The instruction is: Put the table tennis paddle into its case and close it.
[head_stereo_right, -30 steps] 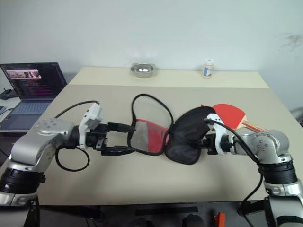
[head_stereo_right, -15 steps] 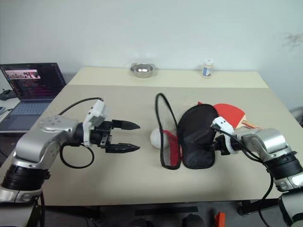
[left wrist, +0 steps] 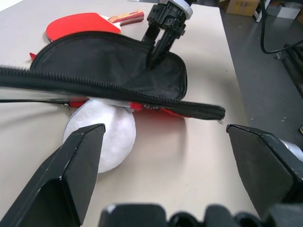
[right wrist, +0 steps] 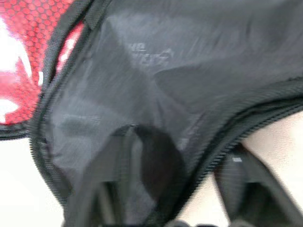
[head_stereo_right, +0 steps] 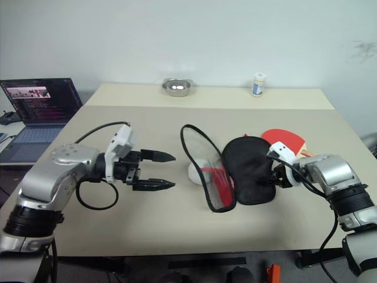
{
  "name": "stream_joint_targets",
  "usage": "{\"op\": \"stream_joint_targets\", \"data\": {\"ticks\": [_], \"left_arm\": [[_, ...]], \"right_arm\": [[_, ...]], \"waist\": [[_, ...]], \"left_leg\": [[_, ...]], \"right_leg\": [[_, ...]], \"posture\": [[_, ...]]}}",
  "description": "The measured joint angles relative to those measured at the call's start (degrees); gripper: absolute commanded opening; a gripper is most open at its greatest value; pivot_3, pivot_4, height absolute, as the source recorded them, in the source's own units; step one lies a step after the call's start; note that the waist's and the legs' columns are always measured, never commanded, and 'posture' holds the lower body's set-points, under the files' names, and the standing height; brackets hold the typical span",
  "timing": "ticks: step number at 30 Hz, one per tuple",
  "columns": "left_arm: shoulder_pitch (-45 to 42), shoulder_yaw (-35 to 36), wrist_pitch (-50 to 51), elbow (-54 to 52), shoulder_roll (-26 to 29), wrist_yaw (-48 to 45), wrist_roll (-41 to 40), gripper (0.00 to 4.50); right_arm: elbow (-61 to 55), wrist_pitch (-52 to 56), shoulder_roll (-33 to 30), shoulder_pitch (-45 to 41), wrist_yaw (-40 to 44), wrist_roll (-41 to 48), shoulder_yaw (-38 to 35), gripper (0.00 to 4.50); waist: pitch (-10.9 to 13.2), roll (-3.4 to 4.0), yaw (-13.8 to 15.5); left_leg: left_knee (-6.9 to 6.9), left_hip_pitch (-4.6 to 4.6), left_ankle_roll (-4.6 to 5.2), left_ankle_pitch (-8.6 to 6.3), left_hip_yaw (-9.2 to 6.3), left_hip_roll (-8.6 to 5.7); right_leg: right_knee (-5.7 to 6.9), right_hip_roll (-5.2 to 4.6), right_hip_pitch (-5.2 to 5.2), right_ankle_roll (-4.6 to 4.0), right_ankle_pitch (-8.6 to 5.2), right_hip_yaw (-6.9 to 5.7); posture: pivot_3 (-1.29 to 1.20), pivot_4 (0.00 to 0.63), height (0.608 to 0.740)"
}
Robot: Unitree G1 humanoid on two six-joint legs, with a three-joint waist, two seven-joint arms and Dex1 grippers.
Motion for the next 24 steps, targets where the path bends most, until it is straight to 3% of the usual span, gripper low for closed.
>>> {"op": "stream_joint_targets", "data": {"ticks": [3, 11, 20, 24], "left_arm": [[-0.19, -0.03, -0.08, 0.08, -0.52, 0.07, 0.49, 4.50], [-0.39, 0.07, -0.11, 0.17, -1.83, 1.64, 0.69, 4.50], [-3.00, 0.69, 2.62, -3.81, -6.59, 9.32, -0.67, 4.50], [-6.83, 2.78, 4.97, -5.39, -8.42, 12.35, -3.42, 4.50]], "right_arm": [[-0.53, 0.80, -1.32, -0.04, 0.81, 0.28, -2.56, 4.45], [-8.42, -6.09, -8.08, 5.57, 1.86, 0.04, -12.79, 4.45], [-5.63, -14.93, -5.59, 13.41, -10.41, -3.97, -24.42, 4.45], [-1.51, -17.70, -4.88, 15.84, -13.86, -6.13, -25.95, 4.45]], "waist": [[0.01, 0.02, 0.04], [0.03, 0.04, 0.15], [0.03, 0.03, 0.21], [0.03, 0.04, 0.18]], "left_leg": [[0.00, 0.00, 0.00, 0.00, 0.00, -0.01], [0.01, 0.00, 0.00, 0.00, 0.01, -0.01], [0.06, 0.04, -0.02, 0.01, 0.05, -0.02], [0.07, 0.07, -0.02, 0.01, 0.07, -0.04]], "right_leg": [[0.00, 0.00, 0.00, 0.00, 0.00, 0.00], [-0.02, 0.00, 0.01, 0.06, -0.03, 0.01], [0.09, -0.02, 0.03, 0.08, -0.03, 0.08], [0.08, -0.01, 0.04, 0.10, -0.03, 0.11]], "posture": [[0.00, 0.150, 0.740], [0.00, 0.150, 0.740], [0.00, 0.150, 0.740], [0.00, 0.150, 0.740]]}}
